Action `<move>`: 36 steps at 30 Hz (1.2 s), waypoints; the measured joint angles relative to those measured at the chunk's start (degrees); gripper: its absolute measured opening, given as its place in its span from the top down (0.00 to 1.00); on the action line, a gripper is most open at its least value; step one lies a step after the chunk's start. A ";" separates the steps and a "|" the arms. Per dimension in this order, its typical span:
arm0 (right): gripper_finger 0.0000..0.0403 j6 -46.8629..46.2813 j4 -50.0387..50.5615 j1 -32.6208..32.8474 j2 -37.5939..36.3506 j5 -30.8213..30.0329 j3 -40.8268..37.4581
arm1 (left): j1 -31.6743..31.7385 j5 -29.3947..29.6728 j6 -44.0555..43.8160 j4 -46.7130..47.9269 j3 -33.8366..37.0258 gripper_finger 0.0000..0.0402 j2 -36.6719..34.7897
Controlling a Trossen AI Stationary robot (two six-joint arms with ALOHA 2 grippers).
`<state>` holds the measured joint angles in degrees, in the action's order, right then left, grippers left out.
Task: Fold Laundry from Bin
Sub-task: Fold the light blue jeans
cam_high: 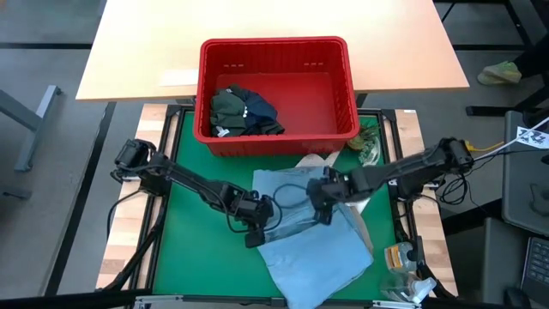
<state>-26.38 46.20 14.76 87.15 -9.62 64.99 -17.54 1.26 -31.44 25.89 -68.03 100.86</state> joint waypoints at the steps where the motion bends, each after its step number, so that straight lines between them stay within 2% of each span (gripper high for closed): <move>1: 0.52 -0.73 -0.70 0.90 0.00 0.60 -1.33 | -0.42 0.42 -0.56 -0.05 0.02 0.99 0.00; 6: 0.52 -3.65 -4.07 5.03 0.00 3.13 -6.80 | -2.87 3.68 -3.39 -0.41 -0.05 0.99 0.24; 10: 0.52 -5.21 -5.30 7.24 0.00 2.00 -9.60 | -4.97 5.83 -5.66 -2.36 -0.07 0.99 2.03; 15: 0.52 -5.54 -5.72 7.87 0.00 0.69 -11.46 | -6.48 5.87 -7.19 -4.85 -0.07 0.99 4.60; 23: 0.52 -5.54 -5.82 7.76 0.00 -0.19 -11.50 | -8.83 6.45 -7.43 -5.59 -0.06 1.00 6.53; 31: 0.52 -4.42 -5.06 7.74 0.00 0.15 -9.03 | -7.82 6.58 -7.20 -4.69 -0.02 0.99 1.82; 36: 0.52 -1.71 -5.25 7.73 -0.02 0.16 -5.92 | -6.50 6.13 -5.21 -4.65 -0.02 0.94 1.42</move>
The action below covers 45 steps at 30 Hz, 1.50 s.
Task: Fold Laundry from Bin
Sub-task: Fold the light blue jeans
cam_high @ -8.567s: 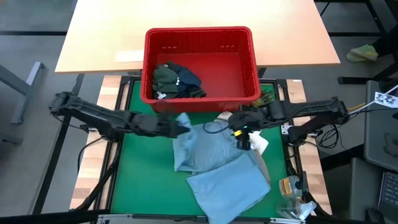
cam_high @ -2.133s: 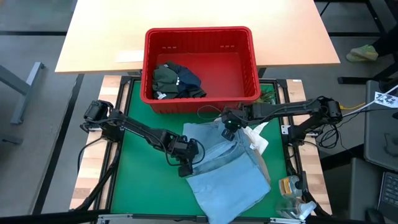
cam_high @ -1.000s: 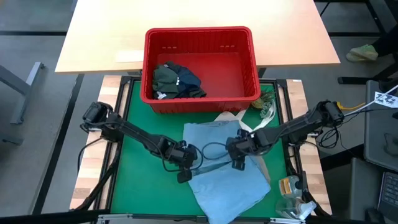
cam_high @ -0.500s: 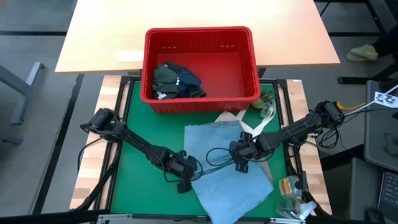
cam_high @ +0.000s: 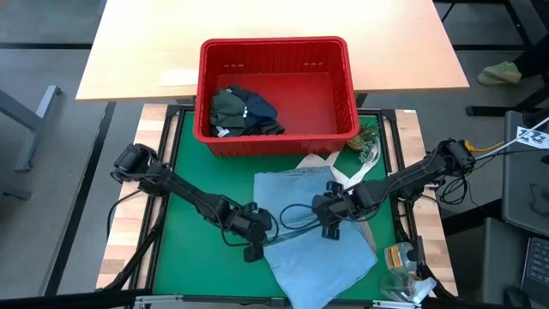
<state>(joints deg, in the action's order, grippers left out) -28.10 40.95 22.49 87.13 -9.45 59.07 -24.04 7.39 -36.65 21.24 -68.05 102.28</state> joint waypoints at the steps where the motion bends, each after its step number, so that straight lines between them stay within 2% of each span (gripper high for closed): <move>1: 0.52 0.38 0.00 0.00 0.00 0.01 0.54 | 0.27 -0.37 1.18 0.19 0.00 0.91 0.00; 13: 0.52 4.63 -0.44 -0.01 0.00 0.02 2.40 | 2.79 -2.57 7.25 3.38 0.00 0.52 0.00; 17: 0.52 6.09 -0.46 -0.01 0.00 0.03 2.40 | 3.26 -2.23 7.42 4.41 0.00 0.45 0.00; 22: 0.52 7.61 -0.52 -0.01 0.00 -0.02 2.39 | 3.05 -1.79 9.01 6.11 0.02 0.44 0.00; 28: 0.52 7.61 -0.60 -0.01 0.04 -1.38 2.40 | 1.21 -0.81 8.90 5.97 0.04 0.49 1.54; 34: 0.52 7.61 -0.68 -0.01 0.13 -1.46 2.40 | -0.70 0.23 8.71 5.68 0.07 0.59 3.96; 38: 0.52 7.61 -0.78 -0.01 0.15 -1.46 2.39 | -1.73 4.00 6.17 5.63 0.07 0.71 4.00; 41: 0.52 7.10 -0.60 -0.01 0.17 -2.30 2.38 | -2.40 7.62 2.73 5.96 0.07 0.84 4.00; 43: 0.52 5.49 0.03 -0.01 0.20 -4.09 2.38 | -2.90 10.14 -0.98 6.31 0.07 0.94 4.00; 45: 0.52 2.94 1.04 -0.01 0.20 -4.78 2.39 | -3.36 13.33 -6.53 6.78 0.05 0.97 4.00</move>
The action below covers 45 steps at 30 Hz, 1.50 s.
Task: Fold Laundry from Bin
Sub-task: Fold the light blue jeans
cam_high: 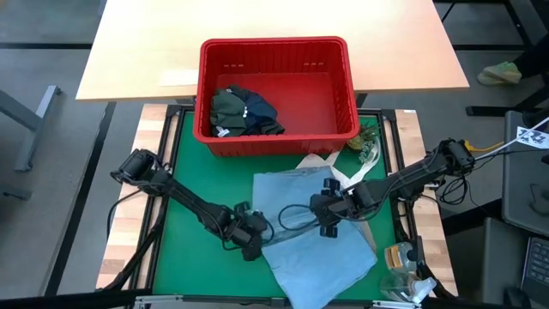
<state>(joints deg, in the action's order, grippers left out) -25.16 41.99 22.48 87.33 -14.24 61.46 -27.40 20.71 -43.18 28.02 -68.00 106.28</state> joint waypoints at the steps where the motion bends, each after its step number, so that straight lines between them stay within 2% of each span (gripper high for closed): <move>1: 0.52 -1.16 0.81 0.00 0.00 -0.26 0.01 | -0.31 2.15 -3.43 0.36 0.00 0.97 0.00; 4: 0.52 -5.03 3.80 -0.02 0.02 -0.14 0.00 | -1.60 7.62 -13.44 2.13 0.00 0.99 0.00; 9: 0.52 -8.06 7.80 0.00 0.04 4.92 -0.01 | -4.35 10.34 -21.99 1.95 0.02 0.99 0.00; 14: 0.52 -7.56 7.57 0.07 0.04 9.25 -0.01 | -6.03 8.20 -23.78 1.60 0.01 0.99 0.00; 19: 0.52 -5.93 7.83 0.07 0.04 10.49 -0.01 | -6.10 5.34 -23.69 -1.01 0.00 0.90 0.00; 25: 0.52 -6.02 10.89 0.07 0.04 12.80 -0.03 | -6.12 4.20 -16.87 -6.06 0.00 0.78 0.00; 31: 0.52 -5.78 11.37 0.06 0.07 12.56 1.48 | -4.22 2.14 -14.75 -7.27 0.02 0.67 -1.75; 37: 0.52 -1.66 9.44 0.00 0.07 11.31 6.84 | -0.92 -0.72 -5.30 -5.79 0.00 0.69 -7.07; 45: 0.52 -1.51 -11.62 0.00 2.07 7.70 7.31 | 5.30 -0.97 3.03 6.01 0.00 0.78 -10.47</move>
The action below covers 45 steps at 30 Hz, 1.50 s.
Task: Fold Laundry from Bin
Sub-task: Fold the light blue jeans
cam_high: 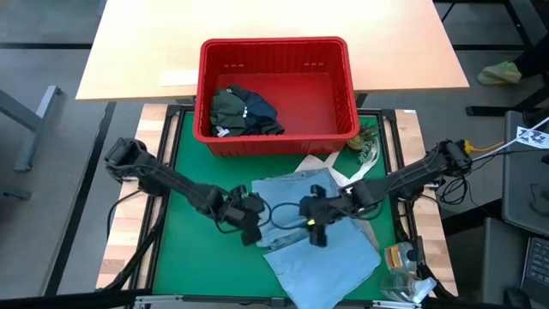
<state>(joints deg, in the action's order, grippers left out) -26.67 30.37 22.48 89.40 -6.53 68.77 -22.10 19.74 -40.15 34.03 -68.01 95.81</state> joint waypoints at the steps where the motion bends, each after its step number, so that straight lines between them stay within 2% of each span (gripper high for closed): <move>1: 0.52 -0.02 -2.61 0.00 1.03 -0.33 -0.01 | 0.93 -0.52 0.95 0.74 0.00 0.79 0.00; 8: 0.52 -0.03 -22.64 0.00 9.94 -1.73 -0.04 | 4.87 -5.88 9.94 2.03 -0.04 0.85 0.24; 12: 0.52 -0.01 -33.54 0.07 14.94 -1.45 -0.09 | 5.25 -5.65 17.17 2.41 -0.04 0.89 0.44; 15: 0.52 -0.03 -38.09 0.04 18.86 -1.44 -0.09 | 6.16 -5.33 20.36 1.94 -0.04 0.92 1.61; 27: 0.52 -0.05 -39.31 0.00 25.96 -1.26 -0.07 | 12.08 -4.14 25.78 -1.13 -0.04 1.00 9.23; 34: 0.52 -6.12 -35.93 -0.09 27.02 7.51 -0.07 | 15.99 -4.49 25.85 -0.19 0.02 1.00 10.10; 42: 0.52 -6.39 -37.66 -0.11 27.00 17.87 -0.04 | 18.29 -4.54 25.85 0.13 0.02 1.00 10.08; 45: 0.52 -6.41 -37.76 -0.11 27.01 19.13 -0.04 | 19.04 -4.54 25.89 0.21 0.02 1.00 10.08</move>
<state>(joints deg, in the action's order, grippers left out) -33.08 -7.40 22.37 116.41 12.59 68.73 -3.06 15.20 -14.26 34.24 -67.99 105.89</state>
